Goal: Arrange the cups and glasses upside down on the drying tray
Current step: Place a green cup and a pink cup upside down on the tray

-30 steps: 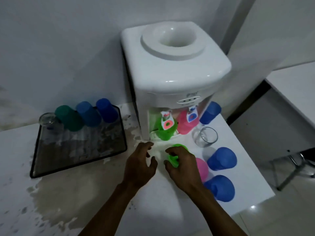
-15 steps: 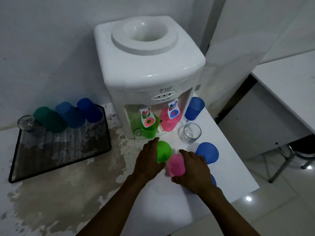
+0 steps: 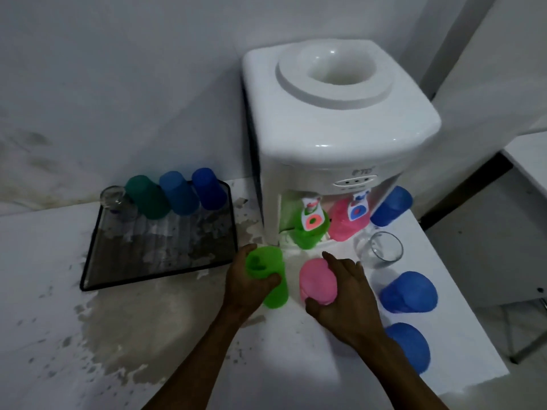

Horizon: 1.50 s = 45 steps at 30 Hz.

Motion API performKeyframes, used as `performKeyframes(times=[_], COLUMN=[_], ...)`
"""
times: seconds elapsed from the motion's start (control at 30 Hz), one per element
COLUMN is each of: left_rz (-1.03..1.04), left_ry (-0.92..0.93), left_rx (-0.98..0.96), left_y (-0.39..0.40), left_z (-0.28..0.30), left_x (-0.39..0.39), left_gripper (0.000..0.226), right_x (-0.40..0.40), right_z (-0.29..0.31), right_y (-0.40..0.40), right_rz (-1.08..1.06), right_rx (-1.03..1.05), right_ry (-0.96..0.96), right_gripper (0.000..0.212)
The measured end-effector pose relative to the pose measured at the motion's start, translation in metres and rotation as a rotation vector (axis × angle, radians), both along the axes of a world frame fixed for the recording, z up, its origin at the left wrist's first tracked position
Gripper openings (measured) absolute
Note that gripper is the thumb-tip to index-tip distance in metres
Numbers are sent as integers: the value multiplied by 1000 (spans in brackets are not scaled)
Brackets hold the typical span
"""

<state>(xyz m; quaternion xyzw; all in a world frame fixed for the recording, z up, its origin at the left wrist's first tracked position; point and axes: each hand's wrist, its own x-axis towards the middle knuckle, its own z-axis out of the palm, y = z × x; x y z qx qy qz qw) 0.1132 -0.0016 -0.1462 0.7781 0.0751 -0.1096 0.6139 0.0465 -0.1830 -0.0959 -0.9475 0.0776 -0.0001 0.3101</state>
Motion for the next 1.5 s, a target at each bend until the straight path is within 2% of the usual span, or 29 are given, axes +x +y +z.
performKeyframes(times=[0.1, 0.27, 0.37, 0.47, 0.57, 0.67, 0.77, 0.83, 0.9, 0.93, 1.07, 1.17, 1.3, 1.43, 1.5], left_rz=[287, 699, 766, 727, 687, 637, 616, 546, 457, 425, 327, 269, 290, 318, 336], left_ry=[115, 305, 310, 359, 508, 576, 475, 366, 270, 238, 198, 144, 113, 93, 74], left_rx=[-151, -475, -614, -668, -569, -400, -118, 177, 425, 516, 751, 769, 764, 718, 689], left_y=[38, 109, 151, 194, 225, 249, 271, 282, 289, 292, 293, 290, 290, 290, 290], left_z=[3, 0, 1, 0, 6, 7, 3, 4, 5, 5, 6, 2, -4, -7, -8], left_x=[15, 44, 57, 70, 83, 96, 106, 110, 113, 116, 126, 133, 145, 151, 152], left_gripper=[55, 33, 32, 40, 35, 43, 56, 68, 68, 70, 74, 73, 79, 76, 72], right_x=[18, 51, 76, 104, 129, 156, 179, 191, 201, 206, 218, 219, 221, 223, 225], right_z=[6, 2, 1, -7, -20, -34, -50, -56, -60, -61, -61, -57, -50, -44, -41], right_y=[38, 99, 140, 180, 214, 241, 264, 274, 282, 285, 287, 286, 287, 294, 299], right_rz=[-7, 2, 2, -34, -135, -290, -342, -363, -383, -385, -327, -231, -173, -37, 30], right_rx=[213, 460, 563, 646, 805, 960, 1090, 1088, 1075, 1071, 964, 781, 566, 254, 153], right_ry=[-27, 76, 147, 180, 309, 534, 673, 713, 728, 733, 788, 818, 673, 434, 358], right_gripper=[88, 89, 76, 54, 36, 58, 57, 76, 98, 101, 71, 60, 53, 70, 72])
